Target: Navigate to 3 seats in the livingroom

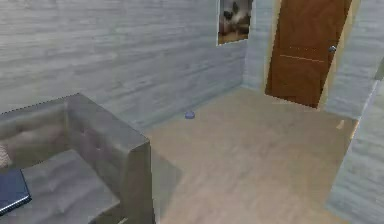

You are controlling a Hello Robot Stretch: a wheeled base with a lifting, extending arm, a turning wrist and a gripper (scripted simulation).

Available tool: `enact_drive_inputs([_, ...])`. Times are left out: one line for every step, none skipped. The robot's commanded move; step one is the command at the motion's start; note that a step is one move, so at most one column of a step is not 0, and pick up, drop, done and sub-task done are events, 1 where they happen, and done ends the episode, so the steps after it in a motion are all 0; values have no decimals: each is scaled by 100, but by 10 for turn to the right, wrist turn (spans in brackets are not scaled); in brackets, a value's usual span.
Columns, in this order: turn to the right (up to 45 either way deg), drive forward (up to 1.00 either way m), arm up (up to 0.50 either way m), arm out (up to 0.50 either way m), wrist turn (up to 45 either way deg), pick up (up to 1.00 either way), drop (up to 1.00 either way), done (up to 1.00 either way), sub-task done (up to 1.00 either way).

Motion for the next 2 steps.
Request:
enact_drive_inputs([-450, 0, 0, 0, 0, 0, 0, 0, 0])
enact_drive_inputs([-300, 0, 0, 0, 0, 0, 0, 0, 0])
